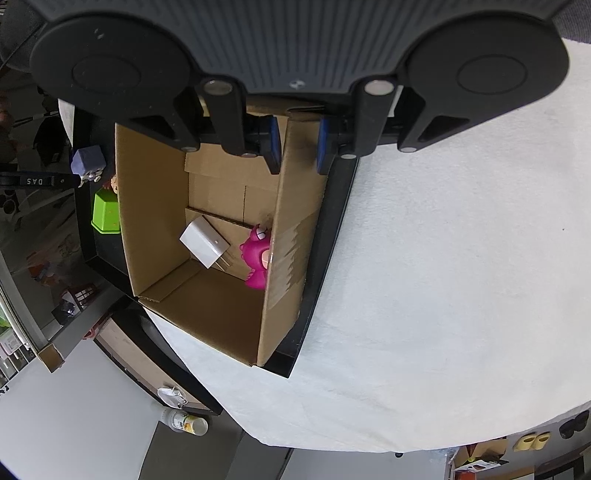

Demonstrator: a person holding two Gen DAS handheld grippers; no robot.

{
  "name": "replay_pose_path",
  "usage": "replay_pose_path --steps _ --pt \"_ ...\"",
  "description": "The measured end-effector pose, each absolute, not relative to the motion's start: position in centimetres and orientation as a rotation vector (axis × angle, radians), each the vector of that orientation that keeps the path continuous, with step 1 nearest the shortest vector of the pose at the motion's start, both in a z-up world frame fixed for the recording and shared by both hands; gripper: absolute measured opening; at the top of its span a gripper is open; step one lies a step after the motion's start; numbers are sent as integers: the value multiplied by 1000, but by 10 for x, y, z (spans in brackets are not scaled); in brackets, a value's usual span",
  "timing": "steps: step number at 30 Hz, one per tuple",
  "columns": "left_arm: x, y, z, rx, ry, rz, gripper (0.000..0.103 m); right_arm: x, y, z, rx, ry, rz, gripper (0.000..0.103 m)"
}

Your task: Organize rigid objects

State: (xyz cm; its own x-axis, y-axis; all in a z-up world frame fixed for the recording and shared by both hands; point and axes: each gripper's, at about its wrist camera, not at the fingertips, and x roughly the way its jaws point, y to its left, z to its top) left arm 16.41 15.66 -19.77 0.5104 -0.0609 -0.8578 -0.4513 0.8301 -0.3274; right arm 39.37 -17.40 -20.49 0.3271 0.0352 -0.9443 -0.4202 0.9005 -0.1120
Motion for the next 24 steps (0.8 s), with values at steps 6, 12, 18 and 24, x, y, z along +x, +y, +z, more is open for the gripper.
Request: replay_pose_path --steps 6,12,18,24 --pt "164 158 -198 -576 1018 253 19 398 -174 -219 -376 1238 302 79" --pt "163 159 -198 -584 1016 248 19 394 -172 -230 -420 1262 304 54" --pt "163 159 -198 -592 1012 244 19 389 -172 -221 -363 1281 309 53" --pt "161 160 -197 -596 1008 242 19 381 -167 -205 -356 1259 324 53"
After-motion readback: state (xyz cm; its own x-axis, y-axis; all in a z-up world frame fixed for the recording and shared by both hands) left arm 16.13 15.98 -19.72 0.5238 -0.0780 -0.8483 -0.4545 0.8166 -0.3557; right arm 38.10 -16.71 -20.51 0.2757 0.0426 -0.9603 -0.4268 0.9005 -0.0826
